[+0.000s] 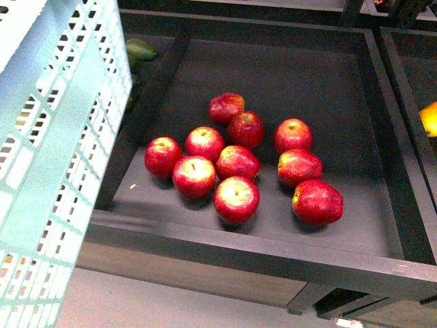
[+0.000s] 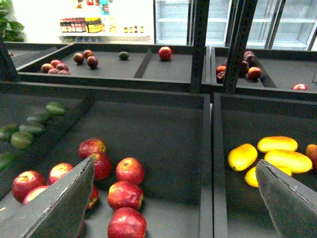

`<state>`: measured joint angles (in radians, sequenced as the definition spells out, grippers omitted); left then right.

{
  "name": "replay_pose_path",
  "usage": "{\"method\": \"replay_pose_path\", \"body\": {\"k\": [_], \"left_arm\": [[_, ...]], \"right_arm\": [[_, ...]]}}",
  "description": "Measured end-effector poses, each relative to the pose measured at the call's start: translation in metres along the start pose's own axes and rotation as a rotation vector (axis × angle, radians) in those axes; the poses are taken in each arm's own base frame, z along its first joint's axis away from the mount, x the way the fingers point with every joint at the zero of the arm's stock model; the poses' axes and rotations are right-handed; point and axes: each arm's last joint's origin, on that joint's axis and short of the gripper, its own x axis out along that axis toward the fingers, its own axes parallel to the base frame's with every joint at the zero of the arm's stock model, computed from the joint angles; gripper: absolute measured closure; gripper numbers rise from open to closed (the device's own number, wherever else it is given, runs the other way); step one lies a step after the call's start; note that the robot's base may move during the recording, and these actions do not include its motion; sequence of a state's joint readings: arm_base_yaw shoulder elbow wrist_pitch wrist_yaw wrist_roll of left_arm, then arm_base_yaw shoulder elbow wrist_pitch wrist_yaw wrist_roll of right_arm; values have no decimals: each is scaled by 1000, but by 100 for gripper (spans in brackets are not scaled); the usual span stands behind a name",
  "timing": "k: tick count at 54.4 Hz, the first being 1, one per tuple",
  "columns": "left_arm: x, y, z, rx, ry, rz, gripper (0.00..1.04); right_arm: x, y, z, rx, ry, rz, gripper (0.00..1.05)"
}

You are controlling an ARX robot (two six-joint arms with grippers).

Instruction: Pick mango and avocado into basket

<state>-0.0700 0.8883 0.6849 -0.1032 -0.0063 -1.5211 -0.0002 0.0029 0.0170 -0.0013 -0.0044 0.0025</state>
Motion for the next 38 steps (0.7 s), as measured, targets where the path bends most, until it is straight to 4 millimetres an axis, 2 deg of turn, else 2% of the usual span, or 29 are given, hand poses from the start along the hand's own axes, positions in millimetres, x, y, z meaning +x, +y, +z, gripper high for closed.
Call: {"method": "replay_pose_path", "body": {"k": [3,5,8,17,21,28,38], "left_arm": [[1,1,0,21,53,30,89],[5,-1,0,97,148,112,89],[16,-5,-2,218,239,133,89],[71,-23,-20,359,275,136,89],[87,-32,-29,381,301,130,89],[123,-52,-59,421,424,116,89],[144,-63,-100,527,581,131,89]], "right_arm": [[0,0,0,0,0,-1,9],[0,0,0,0,0,0,9],[0,0,0,0,0,-1,9],[0,0,0,0,0,-4,9],[0,0,0,0,0,-4,9],[0,0,0,0,0,-4,9],[0,0,0,0,0,-4,9]]}}
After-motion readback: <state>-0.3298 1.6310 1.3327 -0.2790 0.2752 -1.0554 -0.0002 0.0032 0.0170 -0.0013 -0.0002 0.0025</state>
